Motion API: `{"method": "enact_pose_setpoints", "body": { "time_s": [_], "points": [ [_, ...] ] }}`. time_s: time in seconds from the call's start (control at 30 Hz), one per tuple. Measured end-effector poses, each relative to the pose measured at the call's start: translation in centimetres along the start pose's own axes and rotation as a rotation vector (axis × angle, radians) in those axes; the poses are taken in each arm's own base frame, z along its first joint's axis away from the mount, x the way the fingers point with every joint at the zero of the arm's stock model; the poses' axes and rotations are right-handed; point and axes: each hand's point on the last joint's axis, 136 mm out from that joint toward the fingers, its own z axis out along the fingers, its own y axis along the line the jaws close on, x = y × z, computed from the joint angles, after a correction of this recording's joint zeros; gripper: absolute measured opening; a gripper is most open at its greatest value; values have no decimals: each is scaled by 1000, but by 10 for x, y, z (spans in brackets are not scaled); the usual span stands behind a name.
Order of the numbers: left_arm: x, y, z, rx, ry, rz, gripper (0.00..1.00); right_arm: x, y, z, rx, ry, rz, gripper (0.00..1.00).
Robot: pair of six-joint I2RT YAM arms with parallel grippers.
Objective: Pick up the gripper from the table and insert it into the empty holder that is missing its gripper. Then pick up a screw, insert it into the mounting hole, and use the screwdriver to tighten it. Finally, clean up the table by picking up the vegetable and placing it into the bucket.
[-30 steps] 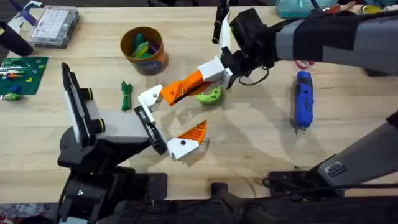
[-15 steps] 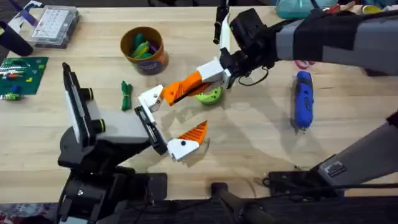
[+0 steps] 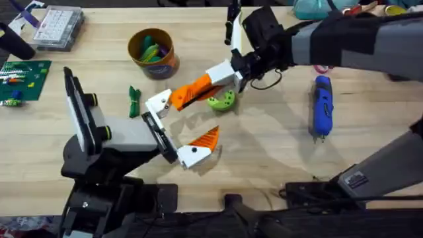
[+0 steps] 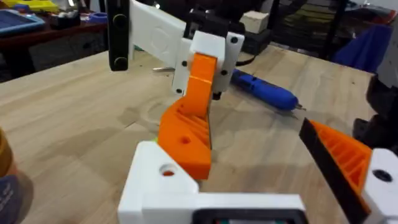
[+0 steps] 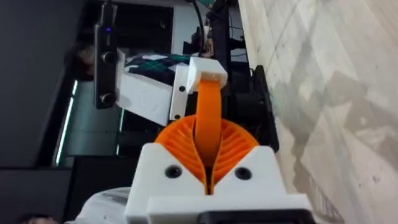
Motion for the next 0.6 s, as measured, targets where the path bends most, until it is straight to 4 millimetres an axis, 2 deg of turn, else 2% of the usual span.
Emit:
{"method": "enact_pose_setpoints", "body": {
  "time_s": [0.2, 0.37, 0.6],
  "points": [
    [-1, 7, -1, -41, -4, -7, 986, -4, -5, 13, -26, 34, 28, 25],
    [0, 3, 0, -19, -2, -12, 986, 1, -4, 24, -40, 69, 80, 25],
    [0, 0, 0, 2, 1, -17, 986, -3, -6, 28, -50, 80, 85, 25]
  ]
}}
